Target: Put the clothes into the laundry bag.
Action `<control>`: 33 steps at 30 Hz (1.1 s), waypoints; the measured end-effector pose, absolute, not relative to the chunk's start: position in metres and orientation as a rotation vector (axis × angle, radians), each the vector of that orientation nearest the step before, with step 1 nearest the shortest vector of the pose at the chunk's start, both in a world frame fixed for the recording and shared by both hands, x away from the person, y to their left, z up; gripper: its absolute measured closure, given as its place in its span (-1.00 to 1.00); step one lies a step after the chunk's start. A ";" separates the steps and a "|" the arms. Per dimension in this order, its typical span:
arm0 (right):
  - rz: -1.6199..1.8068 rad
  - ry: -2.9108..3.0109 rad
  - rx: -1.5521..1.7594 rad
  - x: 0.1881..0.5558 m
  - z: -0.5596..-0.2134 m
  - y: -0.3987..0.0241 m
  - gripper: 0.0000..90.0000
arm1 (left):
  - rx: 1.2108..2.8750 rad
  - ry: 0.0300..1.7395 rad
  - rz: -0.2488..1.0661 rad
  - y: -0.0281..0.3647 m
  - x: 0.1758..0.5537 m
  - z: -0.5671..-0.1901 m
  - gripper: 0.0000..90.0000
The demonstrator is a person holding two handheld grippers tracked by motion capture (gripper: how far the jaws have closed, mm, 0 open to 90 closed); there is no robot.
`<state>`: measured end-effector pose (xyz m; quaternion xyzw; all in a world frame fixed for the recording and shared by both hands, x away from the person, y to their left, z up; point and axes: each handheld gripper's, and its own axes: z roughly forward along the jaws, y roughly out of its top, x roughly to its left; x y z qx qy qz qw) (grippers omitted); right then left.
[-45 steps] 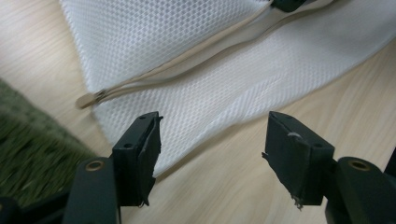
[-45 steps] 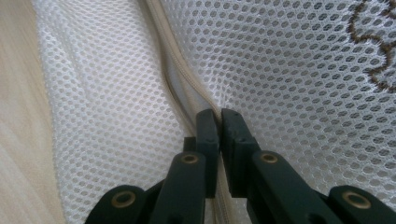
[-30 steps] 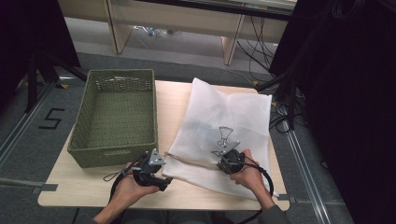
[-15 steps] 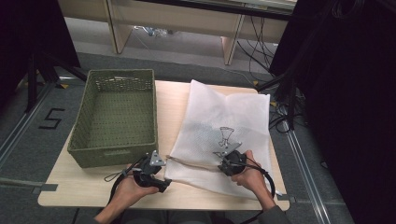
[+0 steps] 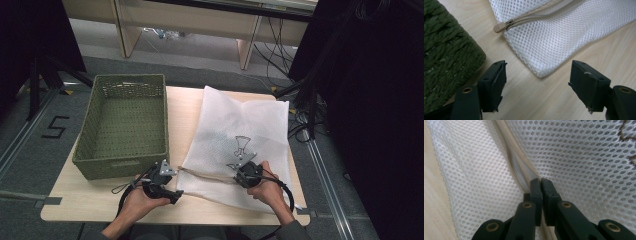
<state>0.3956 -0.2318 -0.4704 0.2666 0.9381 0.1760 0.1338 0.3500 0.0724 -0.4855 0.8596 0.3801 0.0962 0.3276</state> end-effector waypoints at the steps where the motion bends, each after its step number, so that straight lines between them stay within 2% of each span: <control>1: 0.503 2.720 0.776 0.395 -0.470 -0.232 1.00 | 2.255 0.996 0.247 0.072 0.351 -0.486 -0.37; 11: 0.470 2.720 0.807 0.398 -0.472 -0.235 0.99 | 2.286 0.983 0.258 0.052 0.358 -0.493 -0.31; 18: 0.481 2.717 0.801 0.398 -0.471 -0.235 0.98 | 2.313 0.990 0.293 0.040 0.366 -0.503 -0.36; 21: 0.497 2.715 0.812 0.398 -0.471 -0.235 0.96 | 2.279 0.952 0.308 0.038 0.366 -0.505 -0.13; 23: 0.495 2.718 0.810 0.399 -0.472 -0.235 0.94 | 2.235 0.964 0.295 0.037 0.367 -0.506 0.11; 24: 0.497 2.717 0.805 0.399 -0.472 -0.235 0.91 | 2.211 0.969 0.284 0.038 0.368 -0.506 0.29; 27: 0.532 2.700 0.815 0.398 -0.471 -0.233 0.77 | 2.183 0.959 0.301 0.037 0.366 -0.506 0.59; 30: 0.543 2.680 0.783 0.394 -0.466 -0.227 0.65 | 2.139 0.972 0.254 0.036 0.364 -0.499 0.72; 33: 0.525 2.635 0.764 0.391 -0.465 -0.218 0.50 | 2.111 0.949 0.251 0.034 0.360 -0.488 0.74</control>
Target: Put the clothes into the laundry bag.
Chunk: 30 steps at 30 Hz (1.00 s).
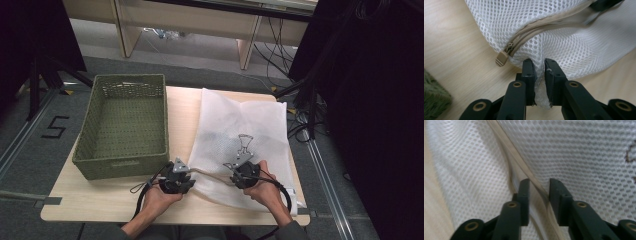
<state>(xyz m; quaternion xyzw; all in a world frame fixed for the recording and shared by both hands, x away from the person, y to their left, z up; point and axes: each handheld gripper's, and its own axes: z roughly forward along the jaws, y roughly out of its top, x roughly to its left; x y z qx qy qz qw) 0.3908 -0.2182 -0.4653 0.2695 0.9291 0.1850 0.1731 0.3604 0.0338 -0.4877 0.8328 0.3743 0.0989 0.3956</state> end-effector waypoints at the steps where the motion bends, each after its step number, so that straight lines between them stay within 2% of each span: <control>1: 0.517 2.634 0.761 0.390 -0.465 -0.217 0.47 | 2.110 0.936 0.263 0.033 0.359 -0.484 0.74; 4: 0.534 2.602 0.754 0.388 -0.463 -0.213 0.40 | 2.091 0.930 0.253 0.033 0.359 -0.479 0.74; 6: 0.530 2.594 0.746 0.388 -0.462 -0.212 0.44 | 2.085 0.935 0.244 0.033 0.358 -0.478 0.73; 10: 0.518 2.587 0.734 0.390 -0.462 -0.211 0.82 | 2.087 0.924 0.230 0.032 0.357 -0.478 0.72; 13: 0.519 2.588 0.749 0.390 -0.459 -0.216 0.93 | 2.090 0.925 0.225 0.032 0.357 -0.481 0.67; 15: 0.549 2.574 0.756 0.390 -0.453 -0.220 0.94 | 2.095 0.937 0.227 0.033 0.358 -0.483 0.55; 18: 0.582 2.548 0.775 0.389 -0.444 -0.226 0.95 | 2.126 0.984 0.220 0.037 0.361 -0.488 0.16; 21: 0.598 2.549 0.770 0.389 -0.441 -0.228 0.95 | 2.141 1.018 0.217 0.039 0.363 -0.493 -0.08; 25: 0.613 2.550 0.772 0.388 -0.439 -0.228 0.95 | 2.128 1.037 0.137 0.038 0.368 -0.497 -0.12; 30: 0.615 2.562 0.773 0.389 -0.441 -0.230 0.95 | 2.125 1.022 0.126 0.036 0.370 -0.501 -0.08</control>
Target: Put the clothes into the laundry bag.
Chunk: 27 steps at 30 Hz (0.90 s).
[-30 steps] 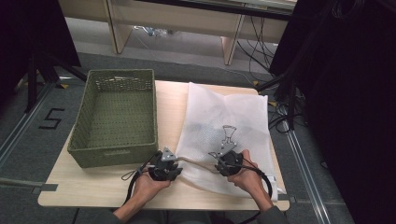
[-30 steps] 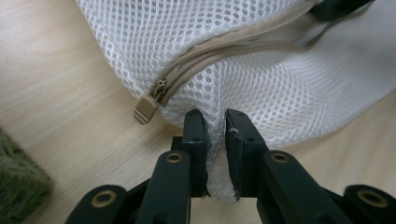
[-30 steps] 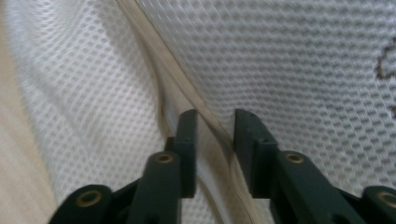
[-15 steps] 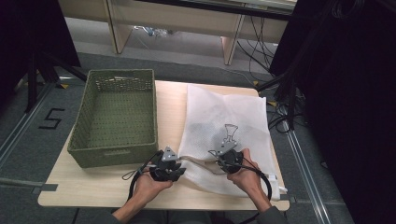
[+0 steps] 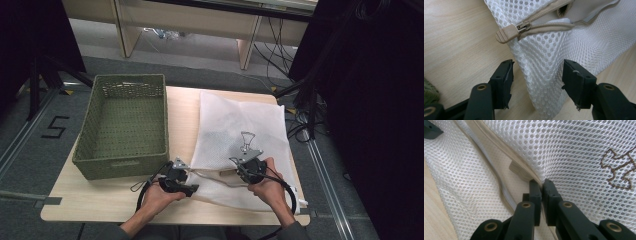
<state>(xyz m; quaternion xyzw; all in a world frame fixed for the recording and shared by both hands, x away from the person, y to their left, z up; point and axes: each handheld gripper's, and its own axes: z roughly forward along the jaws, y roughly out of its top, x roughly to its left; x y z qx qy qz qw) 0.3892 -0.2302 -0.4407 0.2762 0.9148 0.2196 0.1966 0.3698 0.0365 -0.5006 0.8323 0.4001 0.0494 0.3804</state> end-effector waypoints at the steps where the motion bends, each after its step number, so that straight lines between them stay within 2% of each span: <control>1: 0.617 2.567 0.781 0.389 -0.441 -0.230 0.95 | 2.124 1.019 0.120 0.036 0.370 -0.501 -0.07; 5: 0.618 2.581 0.799 0.390 -0.443 -0.231 0.95 | 2.099 0.986 0.092 0.036 0.370 -0.503 0.09; 8: 0.594 2.606 0.791 0.391 -0.447 -0.232 0.95 | 2.081 0.991 0.077 0.038 0.370 -0.501 0.06; 13: 0.566 2.637 0.810 0.394 -0.455 -0.233 0.94 | 2.016 1.004 0.005 0.043 0.373 -0.497 0.10; 18: 0.561 2.641 0.830 0.395 -0.458 -0.234 0.94 | 1.991 1.021 -0.012 0.048 0.376 -0.493 0.12; 27: 0.554 2.646 0.831 0.395 -0.459 -0.234 0.93 | 2.014 0.999 0.039 0.048 0.375 -0.492 0.53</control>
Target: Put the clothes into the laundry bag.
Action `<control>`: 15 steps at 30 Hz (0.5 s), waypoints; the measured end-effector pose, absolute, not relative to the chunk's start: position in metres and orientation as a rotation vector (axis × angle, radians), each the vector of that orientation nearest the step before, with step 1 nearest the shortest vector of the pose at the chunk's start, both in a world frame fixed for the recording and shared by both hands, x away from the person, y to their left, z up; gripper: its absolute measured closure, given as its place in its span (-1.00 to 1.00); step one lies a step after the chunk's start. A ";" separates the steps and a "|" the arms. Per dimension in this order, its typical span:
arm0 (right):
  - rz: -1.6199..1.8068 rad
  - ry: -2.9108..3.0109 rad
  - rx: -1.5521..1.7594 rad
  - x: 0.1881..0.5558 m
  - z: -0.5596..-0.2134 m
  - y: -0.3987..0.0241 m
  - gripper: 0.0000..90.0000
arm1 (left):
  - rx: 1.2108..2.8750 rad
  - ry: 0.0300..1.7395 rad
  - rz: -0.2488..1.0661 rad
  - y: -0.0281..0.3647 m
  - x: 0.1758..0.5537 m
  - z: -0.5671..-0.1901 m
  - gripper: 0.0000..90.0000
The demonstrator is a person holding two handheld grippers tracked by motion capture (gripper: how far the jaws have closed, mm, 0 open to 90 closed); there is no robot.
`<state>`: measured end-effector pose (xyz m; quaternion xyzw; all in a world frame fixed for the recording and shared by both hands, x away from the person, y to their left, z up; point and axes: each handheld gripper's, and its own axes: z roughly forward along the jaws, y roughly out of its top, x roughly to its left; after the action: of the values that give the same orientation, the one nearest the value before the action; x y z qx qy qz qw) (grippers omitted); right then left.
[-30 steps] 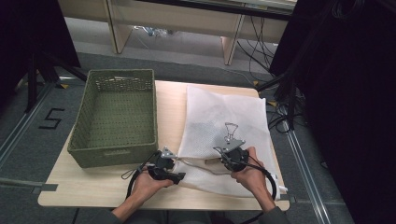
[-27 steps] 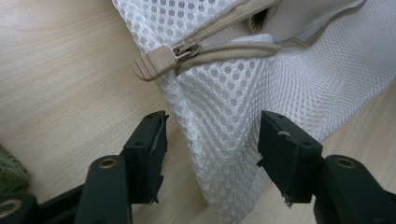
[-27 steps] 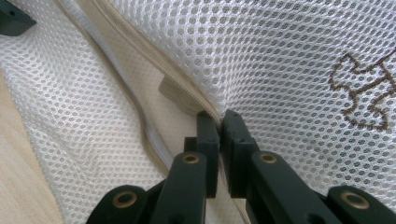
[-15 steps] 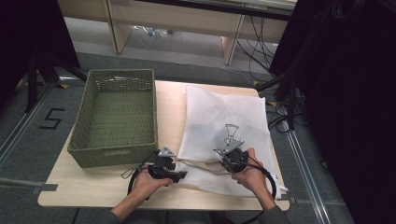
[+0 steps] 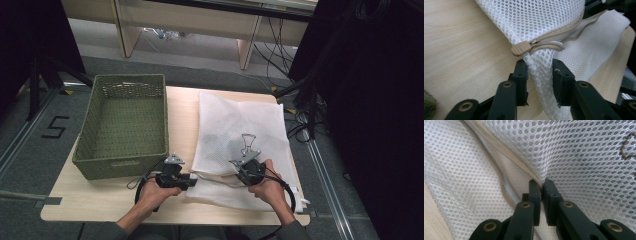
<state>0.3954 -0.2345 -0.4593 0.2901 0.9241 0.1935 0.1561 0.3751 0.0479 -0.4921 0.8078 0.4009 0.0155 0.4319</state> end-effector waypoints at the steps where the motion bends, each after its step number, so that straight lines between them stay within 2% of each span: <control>1: 0.553 2.647 0.826 0.396 -0.459 -0.234 0.93 | 2.013 1.002 0.044 0.048 0.375 -0.492 0.53; 9: 0.558 2.661 0.829 0.396 -0.462 -0.233 0.84 | 2.058 0.972 0.149 0.043 0.369 -0.492 0.75; 13: 0.535 2.701 0.789 0.393 -0.459 -0.230 0.77 | 2.052 0.983 0.143 0.042 0.367 -0.493 0.76; 15: 0.537 2.701 0.782 0.392 -0.458 -0.229 0.79 | 2.038 0.995 0.100 0.043 0.368 -0.491 0.64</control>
<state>0.3917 -0.2289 -0.4582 0.2706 0.9344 0.1857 0.1389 0.3682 0.0430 -0.4914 0.8138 0.3972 0.0401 0.4223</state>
